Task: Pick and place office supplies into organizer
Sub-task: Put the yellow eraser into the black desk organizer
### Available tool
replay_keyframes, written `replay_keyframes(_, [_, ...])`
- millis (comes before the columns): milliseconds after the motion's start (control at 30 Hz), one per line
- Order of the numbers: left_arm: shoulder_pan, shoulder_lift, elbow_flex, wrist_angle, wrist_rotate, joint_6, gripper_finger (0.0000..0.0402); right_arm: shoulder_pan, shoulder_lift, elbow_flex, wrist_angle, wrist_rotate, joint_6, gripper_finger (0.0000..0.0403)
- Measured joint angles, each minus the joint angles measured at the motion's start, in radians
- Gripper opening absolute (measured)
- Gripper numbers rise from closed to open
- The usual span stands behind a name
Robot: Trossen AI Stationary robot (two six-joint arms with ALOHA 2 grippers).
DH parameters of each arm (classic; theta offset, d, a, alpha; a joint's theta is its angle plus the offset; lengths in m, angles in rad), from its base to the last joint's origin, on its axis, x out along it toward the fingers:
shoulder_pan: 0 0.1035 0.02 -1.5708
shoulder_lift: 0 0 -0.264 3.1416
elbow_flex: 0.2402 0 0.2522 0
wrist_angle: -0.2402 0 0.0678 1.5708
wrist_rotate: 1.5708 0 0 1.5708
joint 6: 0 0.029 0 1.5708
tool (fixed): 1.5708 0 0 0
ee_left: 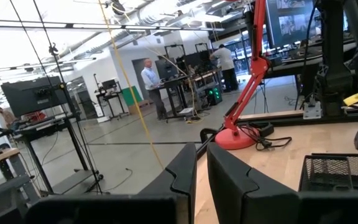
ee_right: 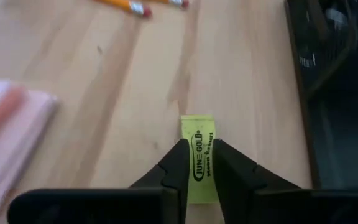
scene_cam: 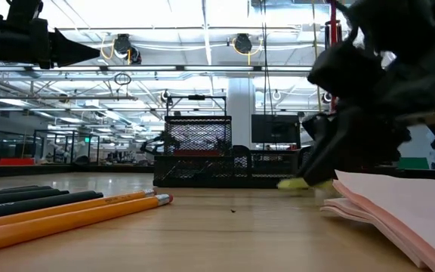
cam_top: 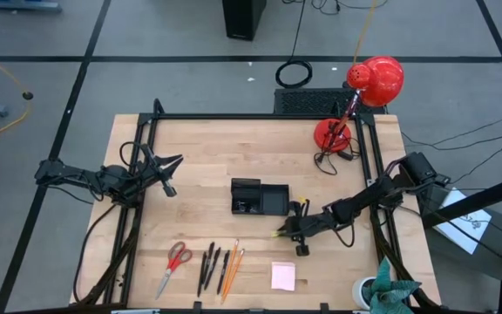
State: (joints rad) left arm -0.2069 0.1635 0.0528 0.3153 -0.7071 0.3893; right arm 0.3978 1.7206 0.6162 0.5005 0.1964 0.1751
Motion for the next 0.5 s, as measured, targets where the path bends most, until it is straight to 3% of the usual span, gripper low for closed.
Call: replay_keyframes(500, [0.0, 0.0, 0.0, 0.001, 0.0, 0.0, 0.0047, -0.023, -0.003, 0.209, -0.005, 0.067, -0.205, 0.0051])
